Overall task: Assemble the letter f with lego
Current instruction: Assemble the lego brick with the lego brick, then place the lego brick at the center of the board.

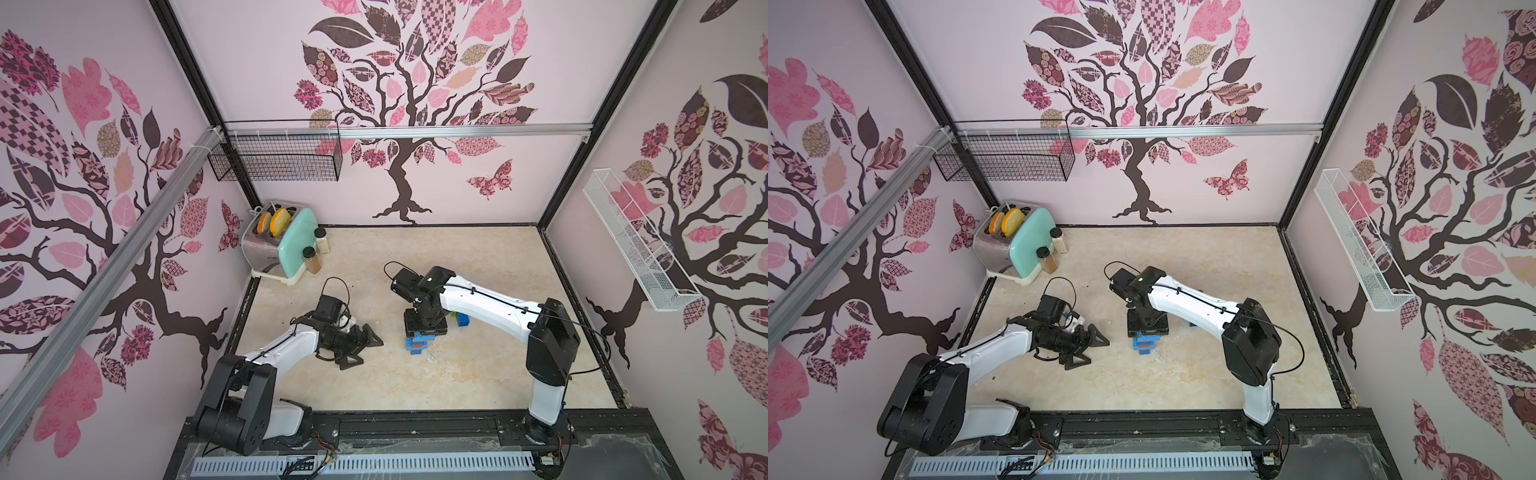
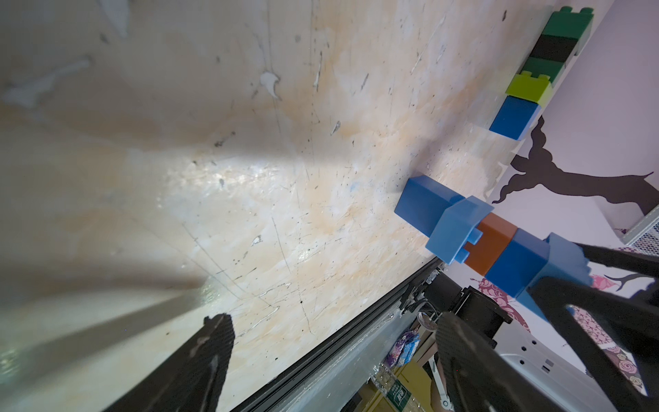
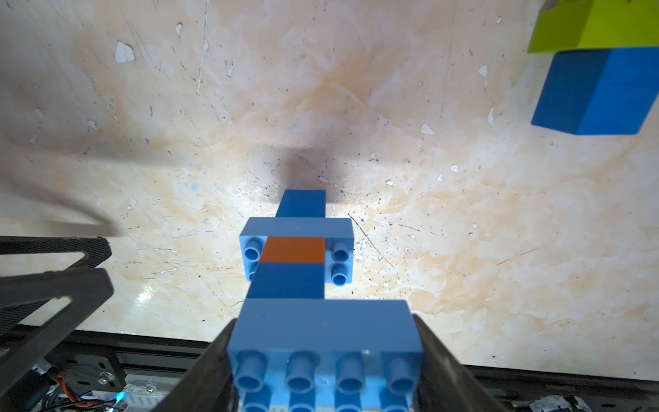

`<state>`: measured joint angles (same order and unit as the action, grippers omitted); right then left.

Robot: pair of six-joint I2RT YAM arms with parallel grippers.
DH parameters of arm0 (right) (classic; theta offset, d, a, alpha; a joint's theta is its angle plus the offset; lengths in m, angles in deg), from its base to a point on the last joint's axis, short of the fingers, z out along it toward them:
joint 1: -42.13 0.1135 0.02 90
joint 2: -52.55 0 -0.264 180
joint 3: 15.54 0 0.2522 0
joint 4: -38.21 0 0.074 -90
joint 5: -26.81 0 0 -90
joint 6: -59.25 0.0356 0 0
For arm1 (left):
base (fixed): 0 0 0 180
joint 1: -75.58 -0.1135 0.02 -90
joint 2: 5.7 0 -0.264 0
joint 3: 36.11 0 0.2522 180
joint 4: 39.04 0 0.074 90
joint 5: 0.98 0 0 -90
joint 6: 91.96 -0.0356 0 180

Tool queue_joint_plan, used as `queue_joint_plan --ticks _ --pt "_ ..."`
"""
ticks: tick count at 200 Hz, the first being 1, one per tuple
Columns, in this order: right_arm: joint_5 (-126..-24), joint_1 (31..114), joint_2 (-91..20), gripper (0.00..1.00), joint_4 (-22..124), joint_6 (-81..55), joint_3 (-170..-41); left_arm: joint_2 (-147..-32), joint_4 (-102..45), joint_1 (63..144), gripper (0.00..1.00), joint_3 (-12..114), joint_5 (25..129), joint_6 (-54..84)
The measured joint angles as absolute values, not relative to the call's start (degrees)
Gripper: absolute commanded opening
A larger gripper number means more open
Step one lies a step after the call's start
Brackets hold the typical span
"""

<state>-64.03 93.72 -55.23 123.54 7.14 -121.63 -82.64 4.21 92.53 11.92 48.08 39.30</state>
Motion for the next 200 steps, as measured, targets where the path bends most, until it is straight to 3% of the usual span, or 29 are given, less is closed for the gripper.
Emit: queue_joint_plan --ticks 141,200 --pt "-64.03 93.76 -56.74 0.64 125.47 3.38 -124.39 -80.63 7.03 92.53 0.94 17.05 51.0 35.84" --pt "-67.2 91.91 -58.08 0.65 127.43 -2.5 -128.72 -76.02 5.74 94.65 0.9 20.46 56.51 29.4"
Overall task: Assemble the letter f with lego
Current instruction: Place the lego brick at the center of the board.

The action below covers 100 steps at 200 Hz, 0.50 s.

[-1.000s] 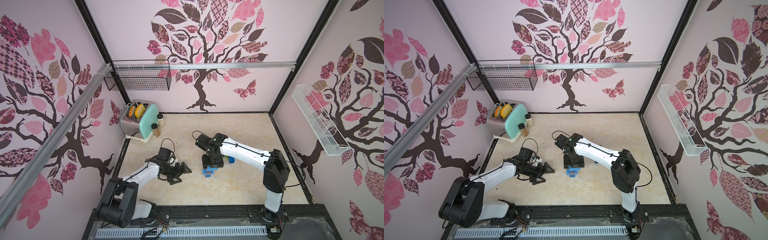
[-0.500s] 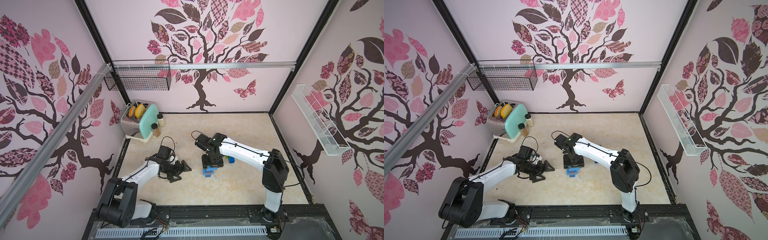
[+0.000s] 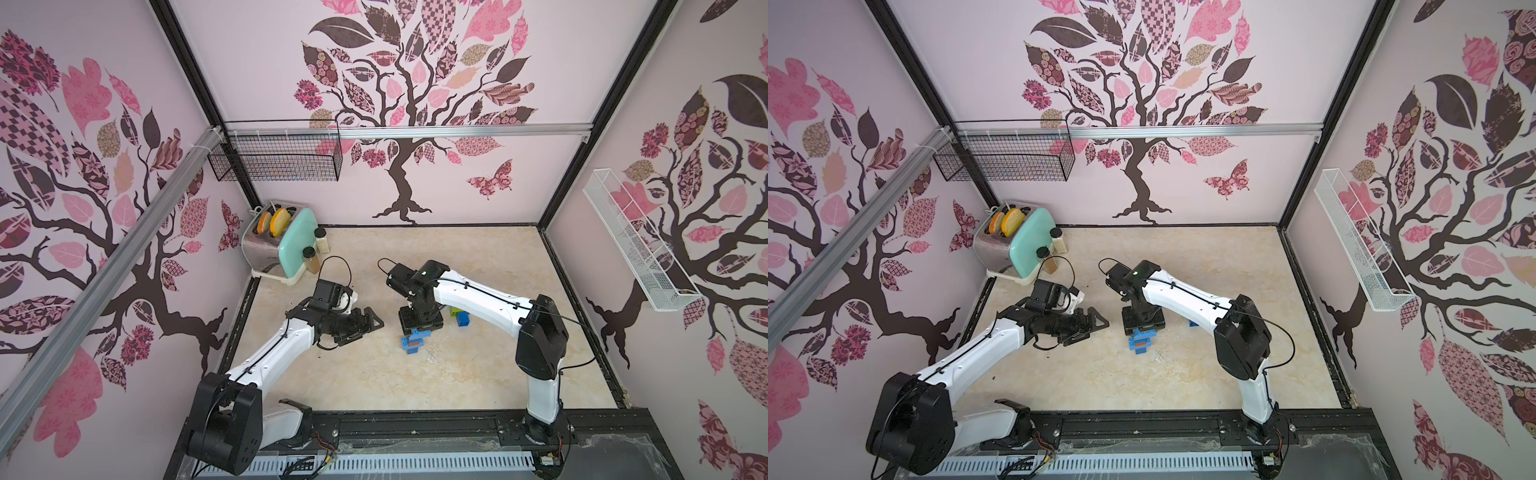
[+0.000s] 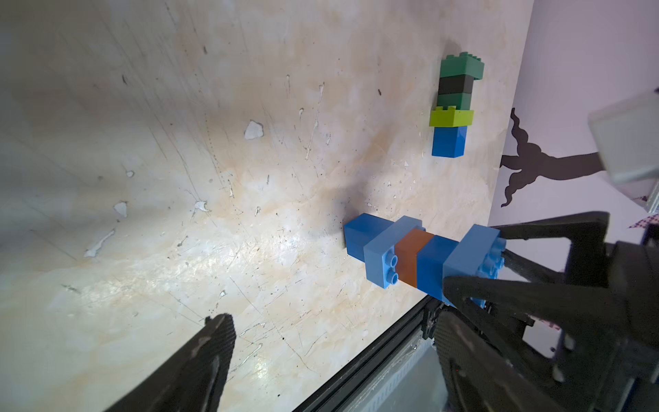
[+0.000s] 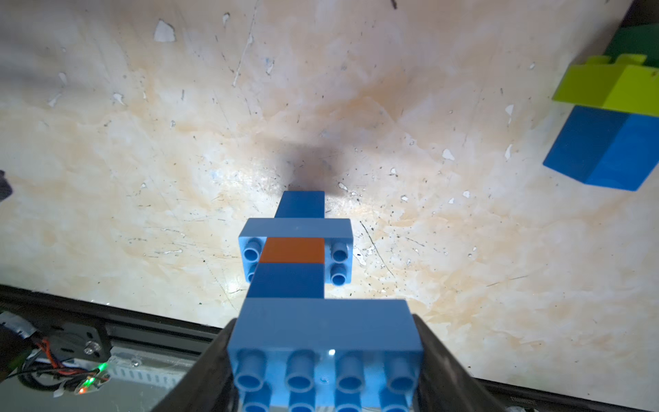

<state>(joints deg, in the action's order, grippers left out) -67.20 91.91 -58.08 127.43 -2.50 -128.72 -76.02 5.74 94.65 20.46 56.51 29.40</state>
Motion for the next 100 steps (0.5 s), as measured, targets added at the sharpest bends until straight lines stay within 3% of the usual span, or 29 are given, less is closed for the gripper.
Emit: queue_joint_plan --ticks 64,100 --pt "-73.83 87.12 -49.95 0.67 130.6 -9.04 -129.02 -58.71 -6.04 106.0 0.87 15.5 63.03 12.59" --pt "-78.28 87.1 -47.1 0.67 131.43 -11.64 -129.0 -57.22 -6.47 111.53 0.85 15.81 65.65 -0.55"
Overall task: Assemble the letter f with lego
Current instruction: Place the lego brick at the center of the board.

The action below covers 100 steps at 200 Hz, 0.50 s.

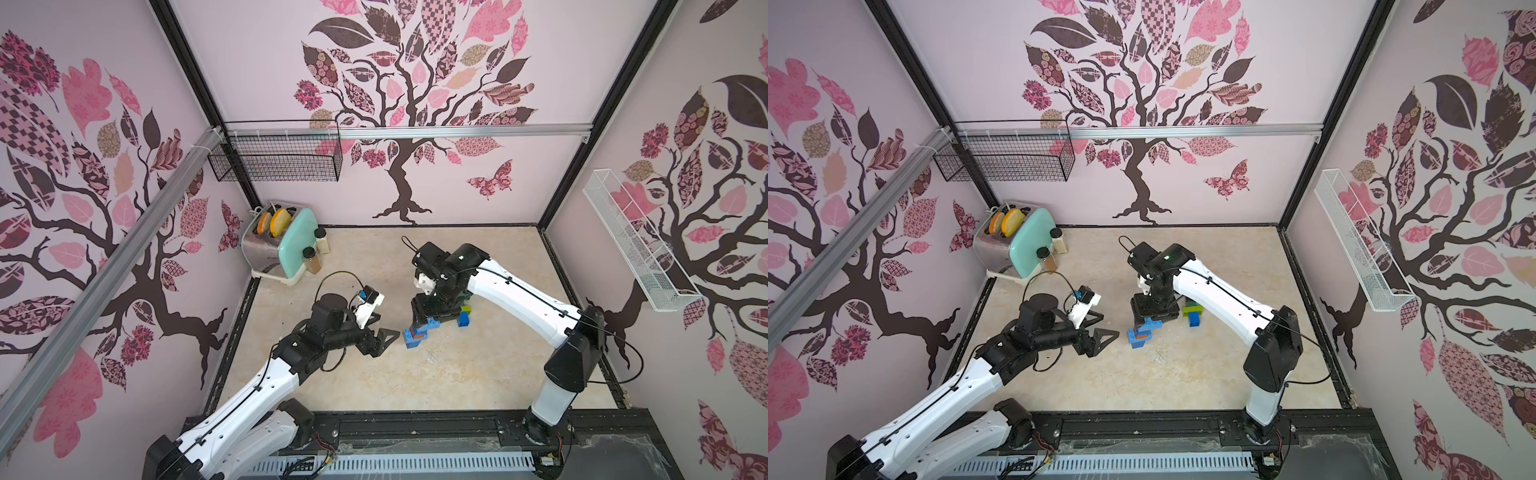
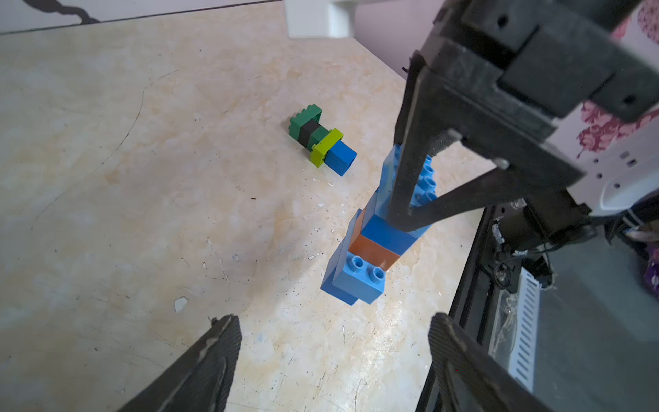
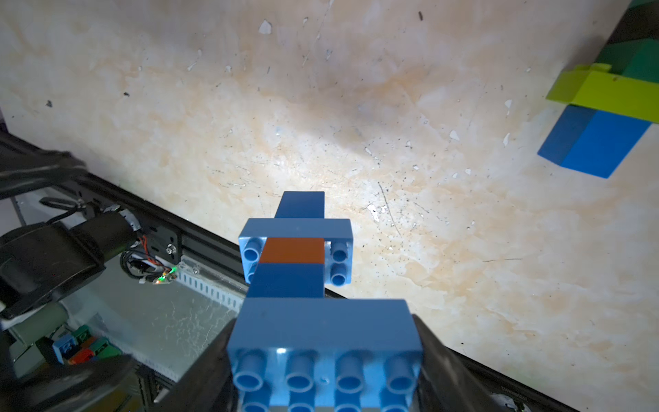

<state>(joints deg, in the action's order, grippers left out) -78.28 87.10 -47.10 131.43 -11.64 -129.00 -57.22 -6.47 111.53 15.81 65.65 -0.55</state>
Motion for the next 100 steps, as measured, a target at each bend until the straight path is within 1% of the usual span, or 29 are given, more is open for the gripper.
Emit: queue_joint_plan --ticks 57,100 --pt "-82.55 87.1 -44.83 0.67 131.57 -14.13 -127.93 -62.89 -3.48 121.69 0.81 19.65 69.47 -11.54" --pt "-83.57 86.92 -44.77 0.67 131.67 -15.05 -127.43 -65.27 -3.28 123.11 0.74 20.0 72.32 -14.01"
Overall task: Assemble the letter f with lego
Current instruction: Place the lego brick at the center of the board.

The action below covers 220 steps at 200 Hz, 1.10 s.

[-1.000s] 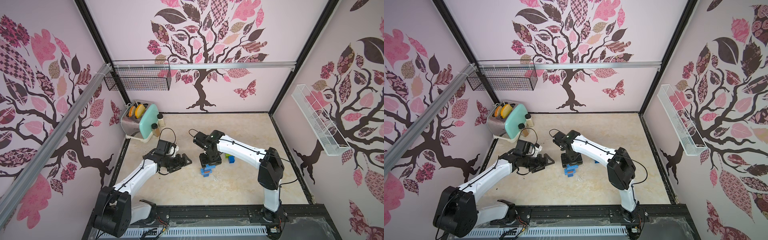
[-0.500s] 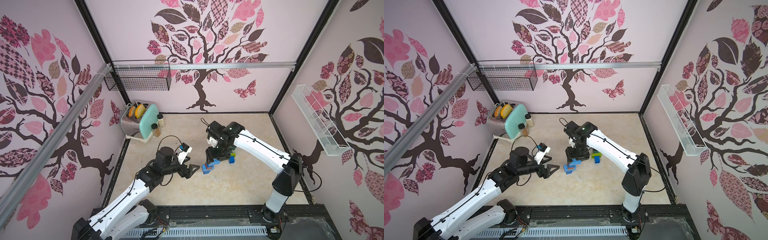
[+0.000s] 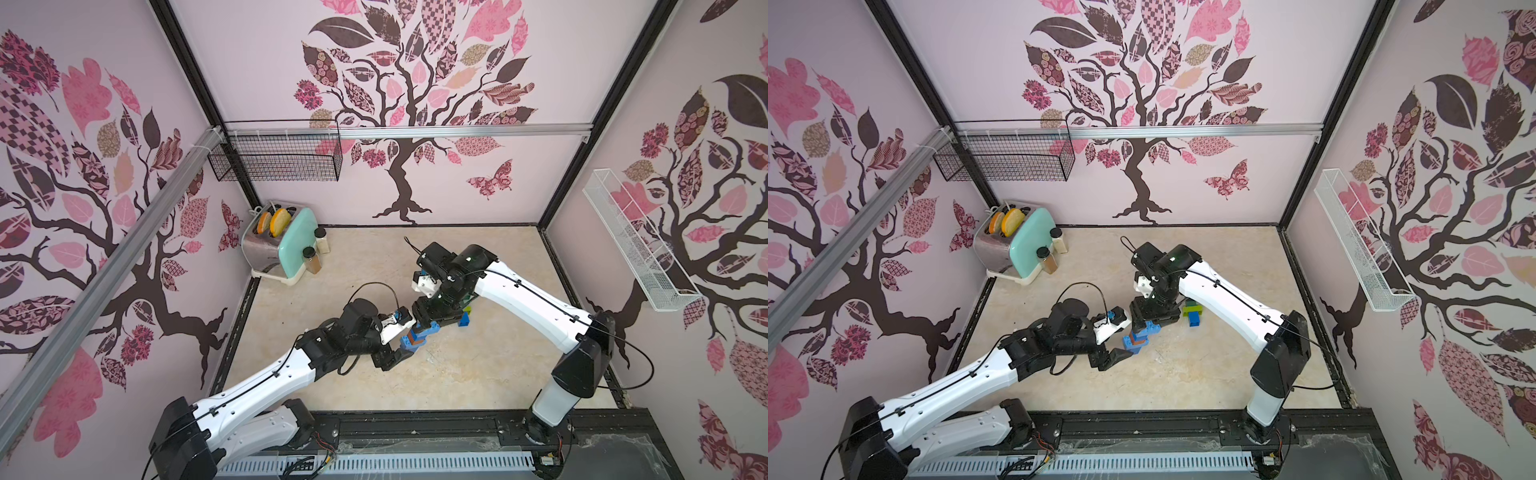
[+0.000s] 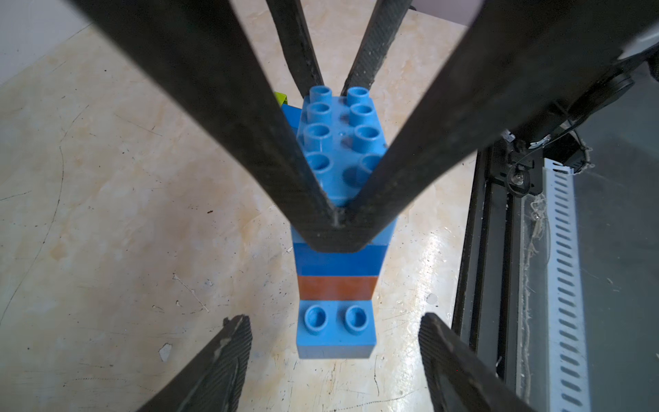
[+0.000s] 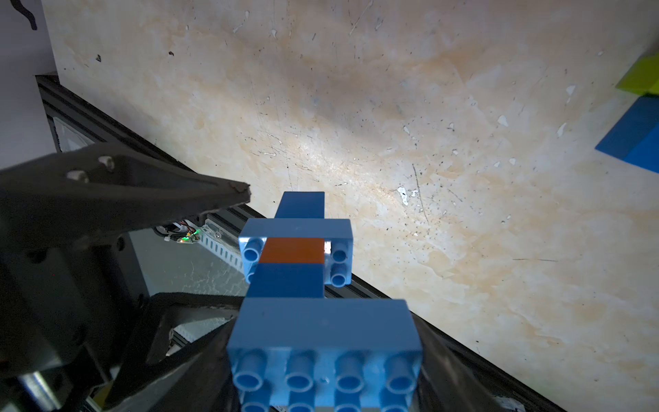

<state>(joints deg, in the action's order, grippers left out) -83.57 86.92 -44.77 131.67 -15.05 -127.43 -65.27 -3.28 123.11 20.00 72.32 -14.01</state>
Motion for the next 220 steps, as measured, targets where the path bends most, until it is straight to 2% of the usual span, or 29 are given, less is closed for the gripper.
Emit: queue_joint_plan --ticks 65,95,128,220 --pt "-84.69 86.88 -44.63 0.67 131.39 -15.33 -126.99 -66.12 -3.37 123.15 0.58 20.31 73.74 -15.21" --pt "-84.75 86.6 -44.46 0.67 131.13 -15.31 -126.31 -66.4 -3.3 123.15 0.57 20.31 73.34 -15.28" --pt "-84.86 86.31 -44.44 0.67 131.08 -15.31 -126.01 -66.43 -3.04 123.15 0.61 20.31 73.23 -15.35" --pt "-85.34 86.07 -44.44 0.67 130.8 -15.25 -126.01 -66.93 -1.97 123.15 0.59 20.4 72.25 -15.5"
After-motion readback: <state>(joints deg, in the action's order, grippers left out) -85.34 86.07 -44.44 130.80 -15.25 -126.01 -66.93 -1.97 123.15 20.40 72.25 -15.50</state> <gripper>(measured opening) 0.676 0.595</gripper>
